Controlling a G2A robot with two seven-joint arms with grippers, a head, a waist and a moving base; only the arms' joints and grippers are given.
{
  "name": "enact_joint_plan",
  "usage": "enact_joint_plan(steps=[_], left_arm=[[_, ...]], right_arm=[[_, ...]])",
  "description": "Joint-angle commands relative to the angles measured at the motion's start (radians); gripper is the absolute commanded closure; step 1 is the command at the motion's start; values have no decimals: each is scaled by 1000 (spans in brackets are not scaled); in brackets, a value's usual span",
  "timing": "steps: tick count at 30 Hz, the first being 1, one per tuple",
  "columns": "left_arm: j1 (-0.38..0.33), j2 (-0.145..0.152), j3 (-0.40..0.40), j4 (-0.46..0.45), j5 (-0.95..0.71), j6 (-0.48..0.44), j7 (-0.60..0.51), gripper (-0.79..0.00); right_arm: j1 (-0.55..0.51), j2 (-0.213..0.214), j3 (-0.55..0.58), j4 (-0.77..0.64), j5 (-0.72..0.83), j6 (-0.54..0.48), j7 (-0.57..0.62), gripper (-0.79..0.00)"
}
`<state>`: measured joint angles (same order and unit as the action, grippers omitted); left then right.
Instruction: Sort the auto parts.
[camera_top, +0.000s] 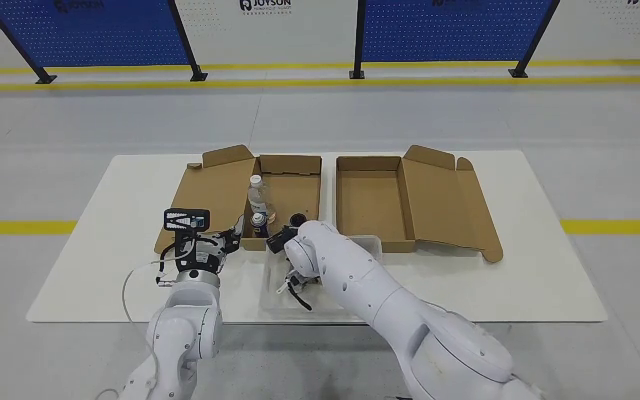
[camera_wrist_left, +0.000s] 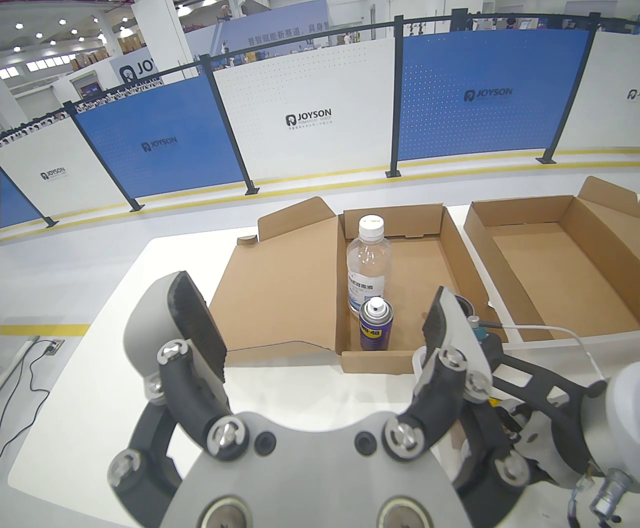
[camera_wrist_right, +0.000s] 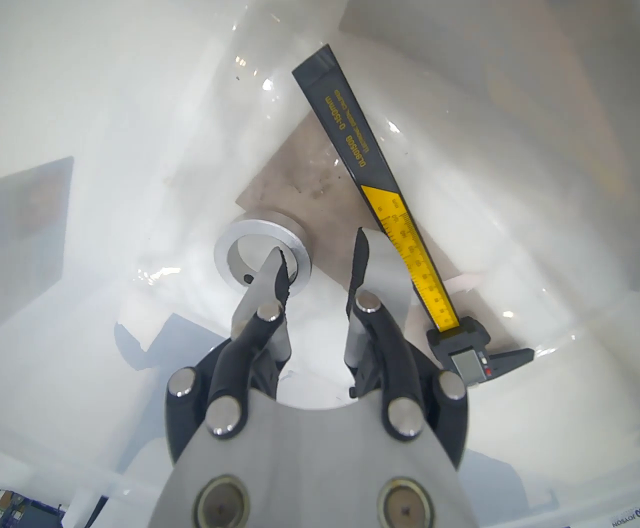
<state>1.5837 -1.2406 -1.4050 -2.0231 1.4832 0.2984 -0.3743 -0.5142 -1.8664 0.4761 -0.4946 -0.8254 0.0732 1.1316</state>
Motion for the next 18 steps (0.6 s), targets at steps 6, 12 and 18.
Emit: enact_joint_plan(steps=[6,12,18], left_arm=[[0,0,0,0,0,0,0,-785],[0,0,0,0,0,0,0,-785],[0,0,0,0,0,0,0,-785]], right_arm=[[1,-3,5,13,-13,-14,12,-200],[-2,-8,11,22,-17,-23,13,-132],[1,-12,15,28,-28,-25,18,0]])
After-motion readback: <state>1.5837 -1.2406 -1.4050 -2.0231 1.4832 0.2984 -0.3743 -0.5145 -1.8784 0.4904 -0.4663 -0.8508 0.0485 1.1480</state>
